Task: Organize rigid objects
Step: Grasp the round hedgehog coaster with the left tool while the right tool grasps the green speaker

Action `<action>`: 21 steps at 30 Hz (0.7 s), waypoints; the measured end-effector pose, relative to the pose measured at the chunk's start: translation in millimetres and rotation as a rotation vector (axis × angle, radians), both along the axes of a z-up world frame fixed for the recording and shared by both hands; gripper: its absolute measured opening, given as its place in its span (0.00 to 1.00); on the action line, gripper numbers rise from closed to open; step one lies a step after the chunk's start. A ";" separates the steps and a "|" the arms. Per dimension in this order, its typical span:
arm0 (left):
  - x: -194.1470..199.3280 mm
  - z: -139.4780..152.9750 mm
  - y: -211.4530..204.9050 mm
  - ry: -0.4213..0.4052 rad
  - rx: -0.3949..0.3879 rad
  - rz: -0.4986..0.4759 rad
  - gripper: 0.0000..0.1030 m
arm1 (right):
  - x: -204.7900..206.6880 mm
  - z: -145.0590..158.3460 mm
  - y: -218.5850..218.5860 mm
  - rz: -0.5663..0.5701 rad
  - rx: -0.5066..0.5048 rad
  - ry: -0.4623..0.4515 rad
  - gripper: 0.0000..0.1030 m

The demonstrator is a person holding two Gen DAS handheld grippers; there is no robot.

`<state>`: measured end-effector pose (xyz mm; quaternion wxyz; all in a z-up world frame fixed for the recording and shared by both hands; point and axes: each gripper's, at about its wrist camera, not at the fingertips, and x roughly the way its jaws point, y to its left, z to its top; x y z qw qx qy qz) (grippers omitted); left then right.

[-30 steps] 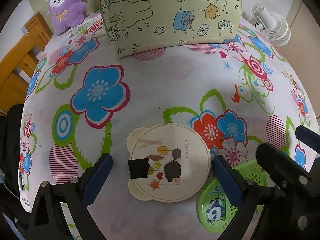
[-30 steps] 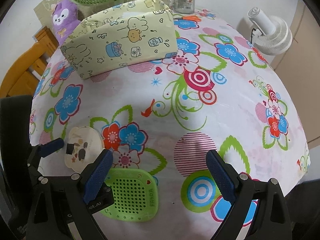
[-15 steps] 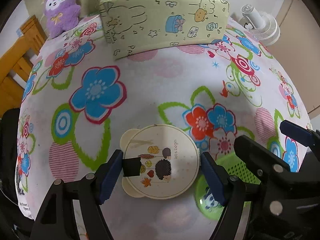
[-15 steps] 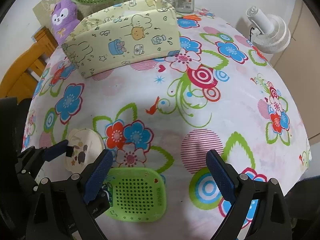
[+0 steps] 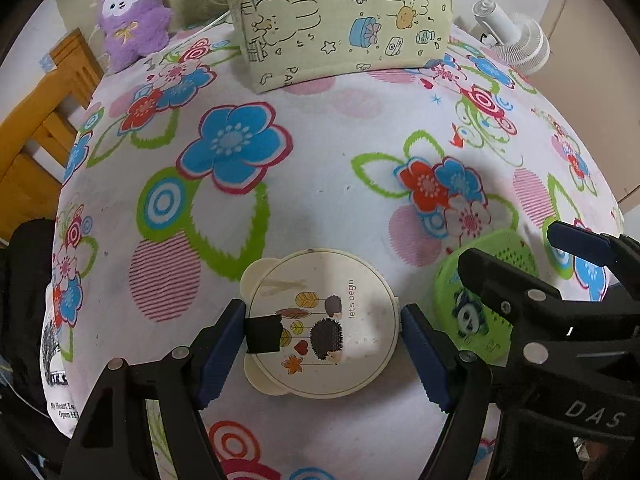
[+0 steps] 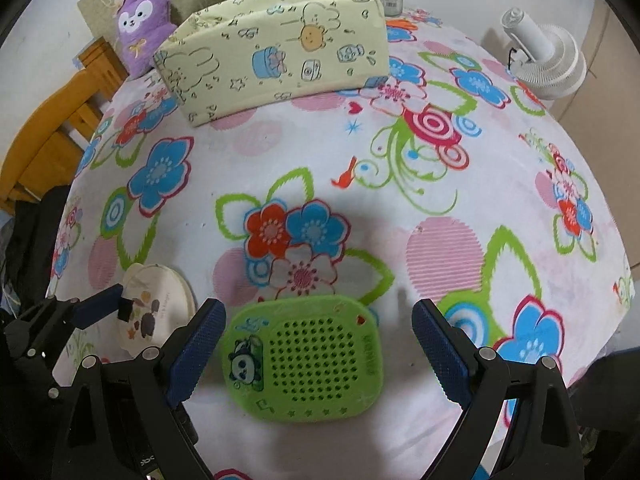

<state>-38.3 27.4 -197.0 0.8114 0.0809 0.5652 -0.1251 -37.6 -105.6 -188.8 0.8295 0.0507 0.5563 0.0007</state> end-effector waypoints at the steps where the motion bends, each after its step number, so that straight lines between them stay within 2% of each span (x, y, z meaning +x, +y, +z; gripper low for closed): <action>1: -1.1 -0.1 0.9 0.001 0.000 -0.003 0.77 | -1.3 -1.3 1.6 0.003 -0.001 0.003 0.93; 8: -8.9 -1.2 6.5 -0.002 0.009 -0.006 0.77 | -6.7 -11.2 10.7 0.031 -0.016 0.031 0.93; 12: -13.8 -1.1 6.6 -0.004 0.008 -0.014 0.77 | -3.7 -17.3 7.5 0.040 0.001 0.073 0.99; 14: -15.9 -0.9 7.1 -0.002 0.009 -0.019 0.77 | -4.2 -19.4 7.4 0.056 0.007 0.087 1.00; 21: -23.8 0.2 9.0 0.007 0.022 -0.031 0.77 | -5.8 -21.2 13.1 0.093 -0.038 0.089 1.00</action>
